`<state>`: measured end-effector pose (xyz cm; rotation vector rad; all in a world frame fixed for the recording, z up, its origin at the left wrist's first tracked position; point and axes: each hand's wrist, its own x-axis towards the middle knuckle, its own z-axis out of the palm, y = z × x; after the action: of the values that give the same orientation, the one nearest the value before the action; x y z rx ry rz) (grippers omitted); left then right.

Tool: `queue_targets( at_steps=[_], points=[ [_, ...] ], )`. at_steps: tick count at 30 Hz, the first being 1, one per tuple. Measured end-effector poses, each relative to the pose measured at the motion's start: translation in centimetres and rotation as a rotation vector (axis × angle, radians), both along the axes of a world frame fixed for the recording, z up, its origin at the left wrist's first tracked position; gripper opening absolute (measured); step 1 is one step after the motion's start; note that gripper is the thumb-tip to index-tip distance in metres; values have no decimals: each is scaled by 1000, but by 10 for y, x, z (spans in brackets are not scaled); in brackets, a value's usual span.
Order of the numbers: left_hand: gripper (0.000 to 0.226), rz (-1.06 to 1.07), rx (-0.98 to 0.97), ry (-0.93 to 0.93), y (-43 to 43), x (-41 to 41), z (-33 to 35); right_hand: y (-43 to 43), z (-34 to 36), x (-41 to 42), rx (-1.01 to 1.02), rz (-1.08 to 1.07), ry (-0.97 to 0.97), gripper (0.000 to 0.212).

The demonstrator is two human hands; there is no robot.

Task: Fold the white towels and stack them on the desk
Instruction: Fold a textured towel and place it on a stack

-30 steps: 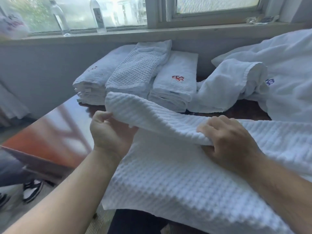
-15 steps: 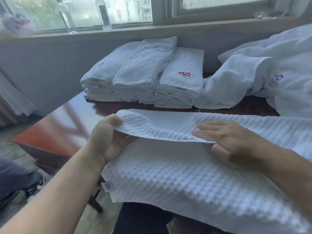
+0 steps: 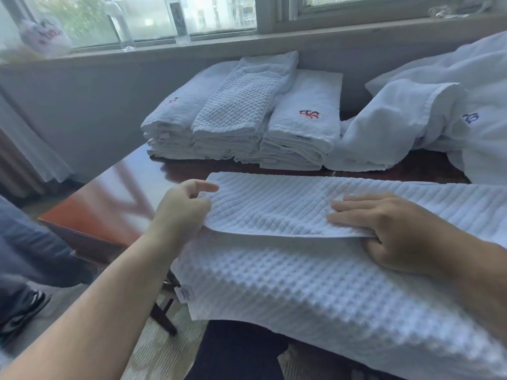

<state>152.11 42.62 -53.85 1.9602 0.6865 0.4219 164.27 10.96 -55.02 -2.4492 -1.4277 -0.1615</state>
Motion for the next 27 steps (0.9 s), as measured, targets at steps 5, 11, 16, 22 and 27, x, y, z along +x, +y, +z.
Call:
queue_targets(
  at_steps=[5, 11, 16, 22, 27],
  points=[
    [35, -16, 692, -20, -27, 4, 4, -1, 3, 1, -115, -50, 96, 77],
    [55, -508, 733, 239, -68, 23, -27, -12, 3, -13, -188, -279, -28, 66],
    [63, -536, 805, 225, -49, 43, -32, -26, -4, -20, -206, -407, 72, 71],
    [51, -580, 831, 341, -39, 56, -21, -45, -2, -28, -279, -486, 77, 64],
    [48, -647, 786, 227, -102, 55, -12, -55, 0, -36, -246, -446, 182, 72]
  ],
)
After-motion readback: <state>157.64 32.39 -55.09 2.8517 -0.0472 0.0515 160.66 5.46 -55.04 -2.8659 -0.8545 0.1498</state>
